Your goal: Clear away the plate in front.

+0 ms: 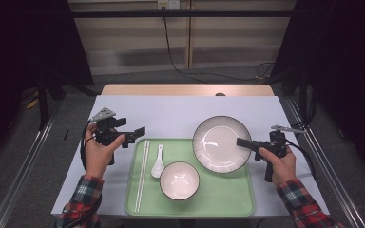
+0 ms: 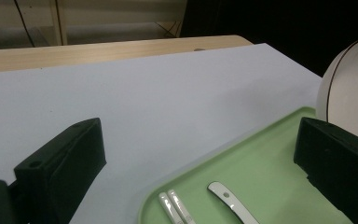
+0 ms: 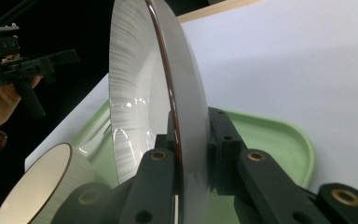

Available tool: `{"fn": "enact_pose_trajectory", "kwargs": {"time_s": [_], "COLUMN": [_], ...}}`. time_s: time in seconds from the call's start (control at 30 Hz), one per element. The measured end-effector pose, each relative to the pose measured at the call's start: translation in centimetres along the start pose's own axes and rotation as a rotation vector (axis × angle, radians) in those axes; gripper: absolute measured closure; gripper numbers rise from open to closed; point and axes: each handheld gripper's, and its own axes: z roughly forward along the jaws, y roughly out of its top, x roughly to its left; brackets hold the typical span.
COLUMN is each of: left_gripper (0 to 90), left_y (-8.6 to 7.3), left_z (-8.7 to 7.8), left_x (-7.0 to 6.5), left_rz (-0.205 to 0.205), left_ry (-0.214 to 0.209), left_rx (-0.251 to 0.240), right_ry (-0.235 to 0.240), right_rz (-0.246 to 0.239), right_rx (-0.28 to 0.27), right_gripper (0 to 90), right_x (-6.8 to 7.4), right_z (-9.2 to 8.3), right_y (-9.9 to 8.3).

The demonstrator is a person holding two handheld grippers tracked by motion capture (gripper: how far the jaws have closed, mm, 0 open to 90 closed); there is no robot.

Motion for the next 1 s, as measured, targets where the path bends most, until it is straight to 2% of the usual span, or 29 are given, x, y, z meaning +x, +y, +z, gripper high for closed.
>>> {"fn": "enact_pose_trajectory", "kwargs": {"time_s": [1.0], "left_gripper": [2.4], "left_y": [-0.31], "left_z": [0.54], "left_x": [-0.07], "left_rz": [0.015], "left_ry": [-0.005], "left_rx": [0.022], "right_ry": [0.022], "right_rz": [0.023], "right_rx": [0.102], "right_gripper": [81.0], "right_x": [-0.05], "right_z": [0.66], "right_y": [-0.65]}}
